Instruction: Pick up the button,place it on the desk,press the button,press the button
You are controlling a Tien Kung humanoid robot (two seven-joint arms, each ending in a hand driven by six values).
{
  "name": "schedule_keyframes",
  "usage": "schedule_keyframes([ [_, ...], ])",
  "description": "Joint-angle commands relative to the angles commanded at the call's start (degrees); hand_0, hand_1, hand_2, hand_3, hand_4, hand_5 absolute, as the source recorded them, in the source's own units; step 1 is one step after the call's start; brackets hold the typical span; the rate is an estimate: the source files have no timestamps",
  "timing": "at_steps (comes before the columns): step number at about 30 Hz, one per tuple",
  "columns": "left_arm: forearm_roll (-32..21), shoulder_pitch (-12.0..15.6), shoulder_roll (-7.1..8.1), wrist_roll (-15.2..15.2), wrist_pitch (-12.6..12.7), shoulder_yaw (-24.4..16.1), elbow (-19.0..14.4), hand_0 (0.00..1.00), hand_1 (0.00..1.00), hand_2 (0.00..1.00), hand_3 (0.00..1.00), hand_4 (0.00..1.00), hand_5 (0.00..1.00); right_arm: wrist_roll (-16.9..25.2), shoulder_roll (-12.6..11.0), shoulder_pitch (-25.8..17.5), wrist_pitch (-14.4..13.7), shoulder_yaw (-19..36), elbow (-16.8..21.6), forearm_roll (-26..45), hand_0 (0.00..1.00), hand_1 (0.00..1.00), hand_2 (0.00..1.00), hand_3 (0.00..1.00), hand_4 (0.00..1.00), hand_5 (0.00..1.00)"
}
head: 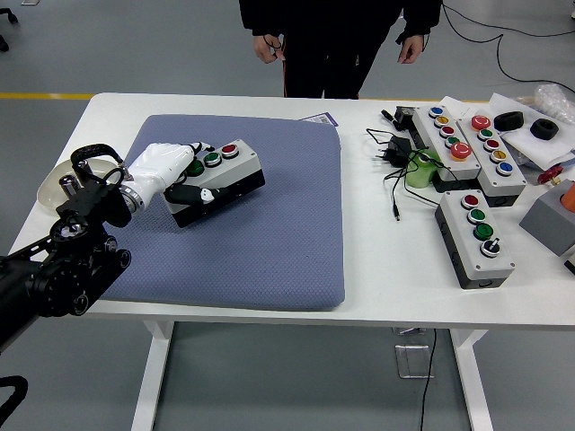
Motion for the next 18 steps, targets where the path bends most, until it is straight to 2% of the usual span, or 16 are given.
schedule_keyframes([
  [7,2.95,-1.37,3.32,-9.61,8.80,7.60,-1.82,0.002,0.032,0.103,0.168,0.002,0.002,-0.09,0.08,-0.09,-0.04,0.10,0.00,-0.02,0.749,0.701,0.714,0.582,0.182,0.135],
  [12,2.33,-1.62,4.07,-12.68,13.57,11.07,-2.22,0.002,0.040,0.105,0.169,0.002,0.002,-0.20,0.13,-0.23,-0.04,0.11,0.00,-0.22,0.749,0.701,0.714,0.582,0.182,0.134],
  [15,1.70,-1.68,4.09,-13.29,14.25,12.32,-2.04,0.002,0.042,0.107,0.171,0.004,0.002,-0.25,0.17,-0.35,-0.04,0.10,0.00,-0.26,0.749,0.701,0.713,0.582,0.182,0.135],
  [18,0.80,-2.01,4.09,-13.33,12.90,13.73,-1.47,0.002,0.042,0.107,0.171,0.004,0.002,-0.30,0.19,-0.39,-0.03,0.04,0.00,-0.43,0.749,0.701,0.713,0.582,0.182,0.135],
])
